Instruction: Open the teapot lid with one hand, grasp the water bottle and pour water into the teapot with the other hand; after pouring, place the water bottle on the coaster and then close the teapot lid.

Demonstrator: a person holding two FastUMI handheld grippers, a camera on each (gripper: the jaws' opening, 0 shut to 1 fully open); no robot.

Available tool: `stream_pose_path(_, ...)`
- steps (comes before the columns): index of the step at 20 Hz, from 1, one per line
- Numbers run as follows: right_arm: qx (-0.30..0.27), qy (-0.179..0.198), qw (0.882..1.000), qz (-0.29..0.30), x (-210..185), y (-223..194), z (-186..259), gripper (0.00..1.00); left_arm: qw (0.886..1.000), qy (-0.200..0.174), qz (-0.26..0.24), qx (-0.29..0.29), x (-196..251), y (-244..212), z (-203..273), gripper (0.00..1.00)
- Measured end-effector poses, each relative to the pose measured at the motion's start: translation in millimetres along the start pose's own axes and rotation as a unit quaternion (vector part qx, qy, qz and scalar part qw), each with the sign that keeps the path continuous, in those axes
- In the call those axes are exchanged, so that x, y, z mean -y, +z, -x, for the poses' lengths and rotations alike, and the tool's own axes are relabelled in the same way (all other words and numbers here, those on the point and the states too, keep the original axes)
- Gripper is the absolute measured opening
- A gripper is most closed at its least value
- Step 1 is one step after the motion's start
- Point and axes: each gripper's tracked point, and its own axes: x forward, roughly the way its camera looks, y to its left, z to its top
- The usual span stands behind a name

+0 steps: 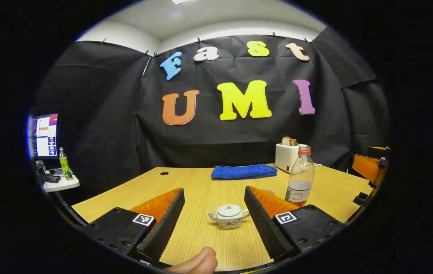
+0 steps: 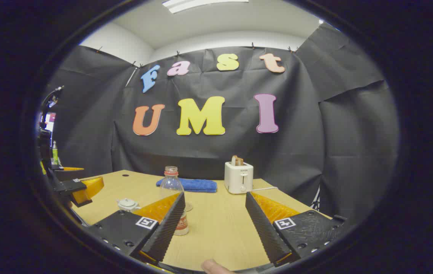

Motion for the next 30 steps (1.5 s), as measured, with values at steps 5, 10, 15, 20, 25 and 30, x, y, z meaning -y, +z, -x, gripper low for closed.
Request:
stream_pose_path(5, -0.001, -0.010, 1.000, 0.009, 1.9, -3.1, -1.7, 0.95, 1.000, -0.005, 0.005, -0.003, 1.8, -3.2, 0.0, 0.99)
stream_pose_path(10, -0.006, -0.013, 1.000, 0.009, 6.4, -7.2, -3.2, 0.97, 1.000, -0.019, 0.012, -0.005, 5.8, -5.6, -1.9, 0.99)
stream_pose_path(15, -0.009, -0.019, 1.000, 0.009, 11.9, -8.7, -5.2, 0.97, 1.000, -0.014, 0.015, -0.019, 6.6, -15.9, -3.7, 0.99)
stream_pose_path(20, -0.012, -0.020, 1.000, 0.012, 12.7, -11.6, -5.0, 0.96, 0.999, -0.014, 0.002, -0.034, 9.2, -34.1, -14.5, 0.99)
stream_pose_path(25, -0.013, -0.029, 0.999, 0.017, 12.7, -16.1, -10.7, 0.95, 0.996, -0.040, 0.039, -0.066, 24.1, -63.6, -36.8, 0.99)
stream_pose_path(30, -0.010, -0.031, 0.999, 0.022, 9.9, -17.0, -16.5, 0.95, 0.997, -0.039, 0.032, -0.066, 21.2, -69.6, -58.9, 1.00)
